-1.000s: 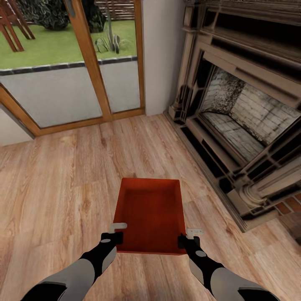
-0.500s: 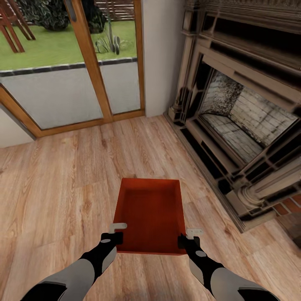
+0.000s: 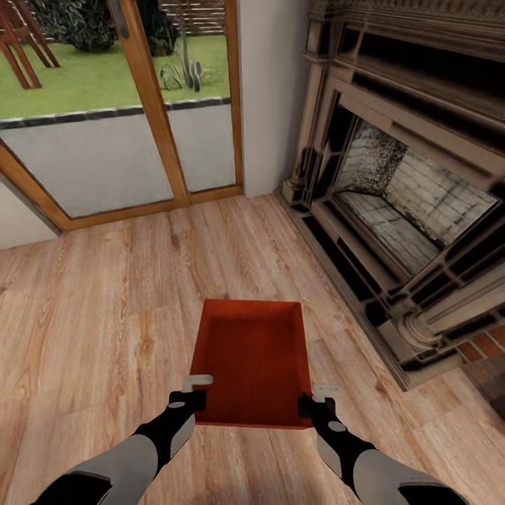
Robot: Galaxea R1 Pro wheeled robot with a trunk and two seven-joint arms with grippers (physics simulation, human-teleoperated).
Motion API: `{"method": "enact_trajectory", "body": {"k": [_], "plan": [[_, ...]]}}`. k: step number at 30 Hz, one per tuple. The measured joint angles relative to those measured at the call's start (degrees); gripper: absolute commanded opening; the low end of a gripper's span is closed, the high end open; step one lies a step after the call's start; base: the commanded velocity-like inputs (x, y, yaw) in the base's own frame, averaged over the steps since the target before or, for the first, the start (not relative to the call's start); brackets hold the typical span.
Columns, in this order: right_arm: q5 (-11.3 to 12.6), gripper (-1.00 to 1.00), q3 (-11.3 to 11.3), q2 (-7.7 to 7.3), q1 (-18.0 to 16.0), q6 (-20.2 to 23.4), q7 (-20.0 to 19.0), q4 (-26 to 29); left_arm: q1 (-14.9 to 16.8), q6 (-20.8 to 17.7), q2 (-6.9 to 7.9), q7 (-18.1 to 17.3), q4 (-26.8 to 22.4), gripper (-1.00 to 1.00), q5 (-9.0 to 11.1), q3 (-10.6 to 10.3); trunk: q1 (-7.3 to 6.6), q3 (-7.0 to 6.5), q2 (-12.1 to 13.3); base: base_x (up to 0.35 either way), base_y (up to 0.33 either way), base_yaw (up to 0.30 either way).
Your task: Move the two storage containers from the living room to the garage. In the garage, place one container on the floor and stack the other container on top of it (either order is fine).
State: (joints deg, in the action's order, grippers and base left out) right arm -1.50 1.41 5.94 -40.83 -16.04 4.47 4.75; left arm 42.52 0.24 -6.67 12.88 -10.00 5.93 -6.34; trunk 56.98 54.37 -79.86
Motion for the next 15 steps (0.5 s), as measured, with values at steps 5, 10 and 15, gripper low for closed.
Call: {"method": "enact_trajectory", "body": {"k": [5, 10, 15], "plan": [[1.6, -1.00, -1.7, 0.01, 0.0, 0.0, 0.2, 0.0, 0.0, 0.0, 0.16, 0.0, 0.0, -1.00, 1.0, -1.0, 0.00, 0.00, 0.0, 0.000, 0.000, 0.000], [3.3, -1.00, -3.4, -0.03, 0.0, 0.0, 0.3, 0.0, 0.0, 0.0, 0.23, 0.0, 0.0, -1.00, 1.6, -1.6, 0.00, 0.00, 0.0, 0.000, 0.000, 0.000], [4.7, -1.00, -4.9, -0.04, 0.0, 0.0, 0.5, 0.0, 0.0, 0.0, 0.30, 0.0, -0.1, -1.00, 2.0, -2.0, -1.09, -0.89, 2.0, 0.000, 0.000, 0.000]]}}
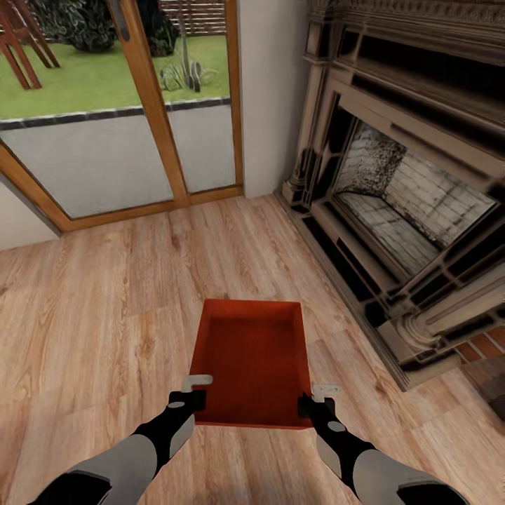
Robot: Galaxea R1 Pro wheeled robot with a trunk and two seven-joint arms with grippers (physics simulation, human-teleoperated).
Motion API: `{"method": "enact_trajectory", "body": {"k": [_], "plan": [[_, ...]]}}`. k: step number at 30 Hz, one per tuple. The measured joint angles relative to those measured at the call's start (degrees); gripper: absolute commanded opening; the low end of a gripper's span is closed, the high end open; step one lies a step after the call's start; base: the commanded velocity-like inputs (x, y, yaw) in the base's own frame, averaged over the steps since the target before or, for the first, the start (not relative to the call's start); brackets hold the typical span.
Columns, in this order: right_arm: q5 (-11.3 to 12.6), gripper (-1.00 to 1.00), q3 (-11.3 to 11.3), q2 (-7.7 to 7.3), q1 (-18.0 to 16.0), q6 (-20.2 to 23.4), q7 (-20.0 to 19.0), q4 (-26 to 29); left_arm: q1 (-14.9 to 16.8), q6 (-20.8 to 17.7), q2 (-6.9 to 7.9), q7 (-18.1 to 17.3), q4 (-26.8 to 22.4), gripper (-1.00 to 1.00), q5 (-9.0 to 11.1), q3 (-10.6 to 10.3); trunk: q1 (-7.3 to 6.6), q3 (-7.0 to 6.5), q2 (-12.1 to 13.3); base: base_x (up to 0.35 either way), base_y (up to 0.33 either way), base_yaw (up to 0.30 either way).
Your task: Move the two storage containers from the living room to the garage. In the garage, place one container on the floor and stack the other container on top of it (either order is fine).
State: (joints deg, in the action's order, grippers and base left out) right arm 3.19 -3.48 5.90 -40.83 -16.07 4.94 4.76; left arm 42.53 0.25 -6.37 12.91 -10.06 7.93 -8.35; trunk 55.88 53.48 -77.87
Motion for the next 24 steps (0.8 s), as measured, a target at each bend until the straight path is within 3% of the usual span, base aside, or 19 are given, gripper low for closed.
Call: {"method": "enact_trajectory", "body": {"k": [5, 6, 24], "plan": [[1.2, -1.00, -1.4, -0.04, 0.0, 0.1, 0.1, 0.0, 0.0, 0.0, 0.00, 0.0, 0.0, -1.00, 0.2, -0.1, -1.10, -0.90, 2.0, 0.000, 0.000, 0.000], [-6.0, -1.00, 6.2, -0.05, 0.0, 0.1, -0.8, 0.1, 0.0, 0.0, -0.63, 0.0, 0.0, -1.00, -4.1, 4.4, -1.32, -1.08, 2.4, 0.000, 0.000, 0.000], [-6.3, -1.00, 6.4, 0.02, 0.0, 0.2, -0.6, 0.0, 0.0, 0.0, -0.58, 0.0, 0.1, -1.00, -4.0, 4.4, -5.27, -4.31, 9.6, 0.000, 0.000, 0.000]]}}
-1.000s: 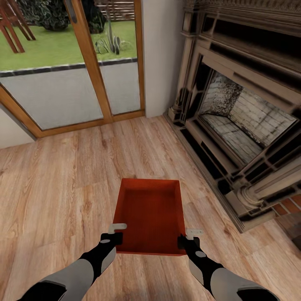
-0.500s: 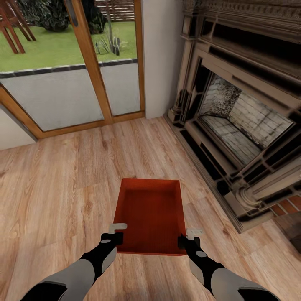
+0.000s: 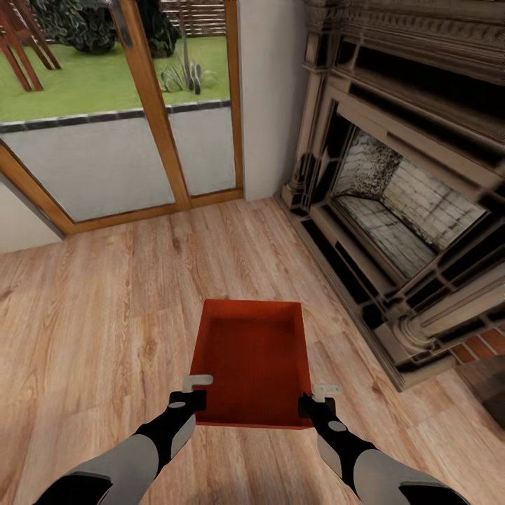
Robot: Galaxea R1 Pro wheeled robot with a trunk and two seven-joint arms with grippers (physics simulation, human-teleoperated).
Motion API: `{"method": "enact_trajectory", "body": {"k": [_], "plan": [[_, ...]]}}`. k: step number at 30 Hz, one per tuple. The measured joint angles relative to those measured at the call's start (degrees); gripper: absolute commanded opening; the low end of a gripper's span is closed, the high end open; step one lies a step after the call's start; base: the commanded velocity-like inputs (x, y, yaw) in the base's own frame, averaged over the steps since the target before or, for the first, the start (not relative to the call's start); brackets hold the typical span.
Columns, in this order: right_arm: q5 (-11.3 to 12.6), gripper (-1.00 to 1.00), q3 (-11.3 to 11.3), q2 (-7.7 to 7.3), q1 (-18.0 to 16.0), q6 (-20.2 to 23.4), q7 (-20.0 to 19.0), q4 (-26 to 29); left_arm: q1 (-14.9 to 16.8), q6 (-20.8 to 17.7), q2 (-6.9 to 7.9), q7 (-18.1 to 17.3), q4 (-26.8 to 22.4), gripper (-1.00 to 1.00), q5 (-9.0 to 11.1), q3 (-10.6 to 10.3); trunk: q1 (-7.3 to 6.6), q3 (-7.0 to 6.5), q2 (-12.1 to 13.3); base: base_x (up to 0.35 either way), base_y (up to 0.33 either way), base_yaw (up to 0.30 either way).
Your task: Move the two storage containers from the living room to the garage. In the garage, place one container on the floor and stack the other container on top of it (either order is fine).
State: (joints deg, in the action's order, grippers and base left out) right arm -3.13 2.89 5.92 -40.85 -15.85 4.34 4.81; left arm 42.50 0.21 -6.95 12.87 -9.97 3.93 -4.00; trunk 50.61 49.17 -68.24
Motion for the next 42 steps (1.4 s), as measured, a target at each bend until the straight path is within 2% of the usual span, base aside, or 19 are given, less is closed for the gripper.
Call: {"method": "enact_trajectory", "body": {"k": [34, 42], "plan": [[0.2, -1.00, 0.0, 0.14, 0.0, -0.4, 0.2, -0.2, 0.0, 0.0, 0.13, -0.2, -0.1, -1.00, -0.2, 0.0, -7.47, -6.11, 13.6, 0.000, 0.000, 0.000], [-0.2, -1.00, 0.0, 0.35, 0.0, 0.1, 0.5, -0.2, 0.0, 0.0, 0.39, -0.5, 0.1, -1.00, 0.4, -0.2, -7.48, -6.13, 13.7, 0.000, 0.000, -0.004]]}}
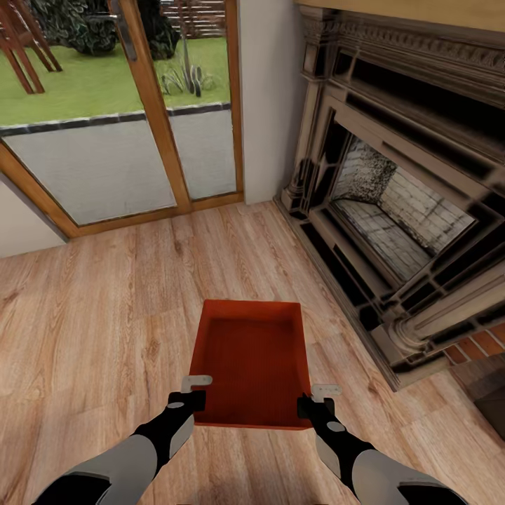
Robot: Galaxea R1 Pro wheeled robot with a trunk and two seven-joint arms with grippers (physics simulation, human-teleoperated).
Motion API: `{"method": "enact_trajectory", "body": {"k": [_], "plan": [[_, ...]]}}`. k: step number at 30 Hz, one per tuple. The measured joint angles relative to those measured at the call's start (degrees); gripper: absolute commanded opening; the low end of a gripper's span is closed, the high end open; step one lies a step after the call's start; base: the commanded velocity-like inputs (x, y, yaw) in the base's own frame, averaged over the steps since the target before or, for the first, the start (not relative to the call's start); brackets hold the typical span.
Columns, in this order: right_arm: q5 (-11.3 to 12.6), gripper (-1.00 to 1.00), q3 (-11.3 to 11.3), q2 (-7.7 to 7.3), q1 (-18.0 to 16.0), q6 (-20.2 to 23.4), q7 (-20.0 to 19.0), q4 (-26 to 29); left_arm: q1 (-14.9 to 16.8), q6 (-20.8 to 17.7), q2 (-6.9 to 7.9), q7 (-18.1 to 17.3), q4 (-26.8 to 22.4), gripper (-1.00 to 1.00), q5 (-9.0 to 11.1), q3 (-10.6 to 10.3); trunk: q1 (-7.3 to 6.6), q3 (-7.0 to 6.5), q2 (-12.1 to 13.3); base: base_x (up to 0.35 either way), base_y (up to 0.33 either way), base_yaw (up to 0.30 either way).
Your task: Move the two storage containers from the living room to the garage. In the garage, place one container on the floor and stack the other container on top of it (either order is fine).
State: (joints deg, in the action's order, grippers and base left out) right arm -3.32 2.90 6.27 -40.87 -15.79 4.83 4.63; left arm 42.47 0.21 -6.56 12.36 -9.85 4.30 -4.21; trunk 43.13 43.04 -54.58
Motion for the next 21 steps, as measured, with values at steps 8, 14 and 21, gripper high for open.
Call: {"method": "enact_trajectory", "body": {"k": [8, 14, 21], "plan": [[0.0, -1.00, 0.0, 0.10, 0.0, 0.4, 0.1, 0.0, 0.0, -0.4, 0.12, -0.2, 0.0, -1.00, -0.1, 0.0, 0.00, -0.49, 0.0, 0.000, 0.000, -0.080], [-0.1, -1.00, 0.1, 0.11, 0.0, 0.4, 0.1, 0.0, 0.0, -0.5, 0.13, -0.2, -0.1, -1.00, -0.1, 0.0, 0.00, -1.01, 0.0, 0.000, 0.000, -0.047], [-0.1, -1.00, 0.1, 0.11, 0.0, 0.4, 0.1, 0.0, 0.0, -0.5, 0.13, -0.2, -0.1, -1.00, -0.1, 0.0, 0.00, -1.62, 0.0, 0.000, 0.000, -0.004]]}}
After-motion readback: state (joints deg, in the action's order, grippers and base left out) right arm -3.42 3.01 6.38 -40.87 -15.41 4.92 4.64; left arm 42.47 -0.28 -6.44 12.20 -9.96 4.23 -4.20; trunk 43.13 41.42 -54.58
